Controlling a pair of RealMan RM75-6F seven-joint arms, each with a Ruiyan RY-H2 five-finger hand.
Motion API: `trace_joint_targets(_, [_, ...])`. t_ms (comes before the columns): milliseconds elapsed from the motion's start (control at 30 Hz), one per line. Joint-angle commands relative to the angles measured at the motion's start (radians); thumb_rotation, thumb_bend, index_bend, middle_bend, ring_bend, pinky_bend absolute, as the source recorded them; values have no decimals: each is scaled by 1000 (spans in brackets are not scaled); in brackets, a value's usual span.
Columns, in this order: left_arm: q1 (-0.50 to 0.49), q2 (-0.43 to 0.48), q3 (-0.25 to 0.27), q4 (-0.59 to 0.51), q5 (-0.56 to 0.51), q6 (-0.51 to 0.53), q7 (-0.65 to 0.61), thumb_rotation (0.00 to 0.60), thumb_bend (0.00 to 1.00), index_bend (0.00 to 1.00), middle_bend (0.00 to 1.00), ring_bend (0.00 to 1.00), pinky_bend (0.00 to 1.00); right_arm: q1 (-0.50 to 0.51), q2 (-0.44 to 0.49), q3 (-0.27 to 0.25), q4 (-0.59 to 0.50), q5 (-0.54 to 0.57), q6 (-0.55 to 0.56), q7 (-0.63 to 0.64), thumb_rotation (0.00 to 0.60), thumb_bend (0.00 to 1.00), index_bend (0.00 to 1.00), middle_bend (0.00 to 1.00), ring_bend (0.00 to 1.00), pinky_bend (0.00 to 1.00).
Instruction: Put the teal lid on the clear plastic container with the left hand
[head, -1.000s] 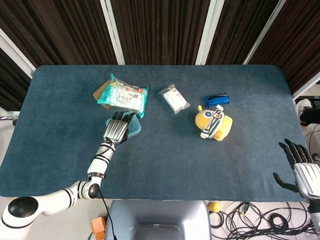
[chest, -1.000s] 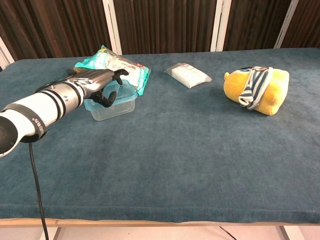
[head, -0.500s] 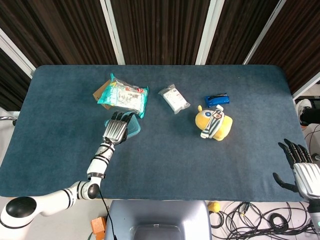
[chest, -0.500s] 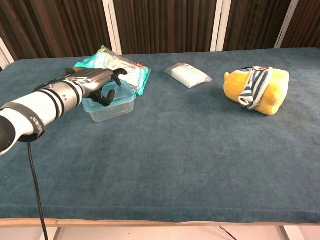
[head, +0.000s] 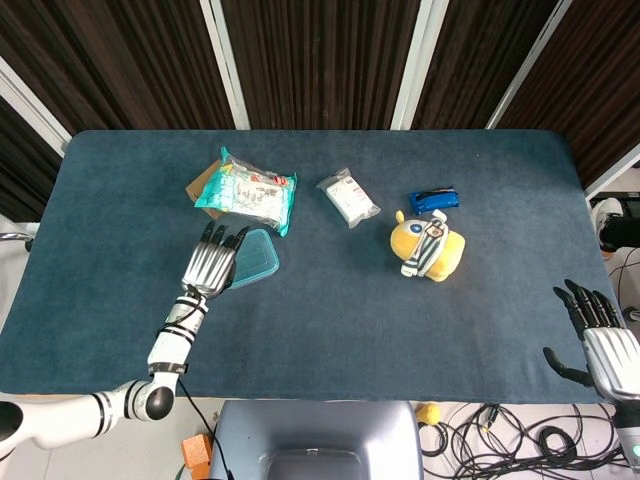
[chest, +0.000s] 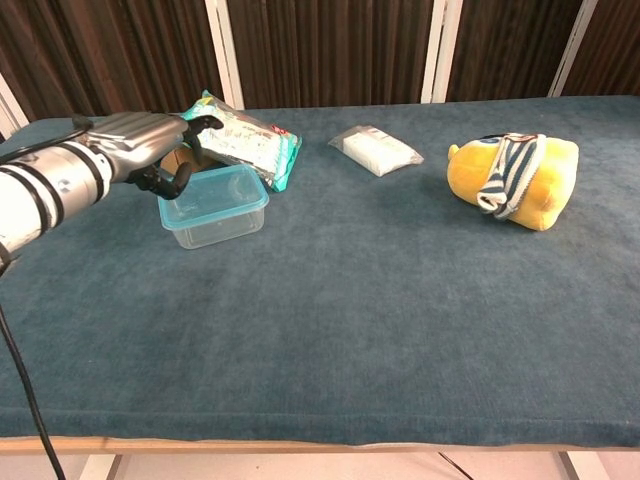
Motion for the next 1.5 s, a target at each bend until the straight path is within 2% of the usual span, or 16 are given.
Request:
trace_joint_targets(33, [20,25,18,-29,-38,15,38,600,691,0,308,96,0,1,-1,1,-1,3,-2,-3,600,252,0,0,0,0])
trace_joint_targets(767, [2,-37,19,72,-78,-57,17,600,685,0,280,77,0,0,1,4,-3,8,-1,0,600,252,0,0,0,0])
trace_joint_targets(1167, [-6,-40,16,79,-116,-102,4,600,708,0,384,164,0,3,-1,5,-7,14,-9,-13,600,252,0,0,0,0])
trace_joint_targets(1500, [-13,-38,27,80,-156,-124,20,600,737,0,405,178,0,2,-2,4,-7,15,-10,-18,600,252,0,0,0,0])
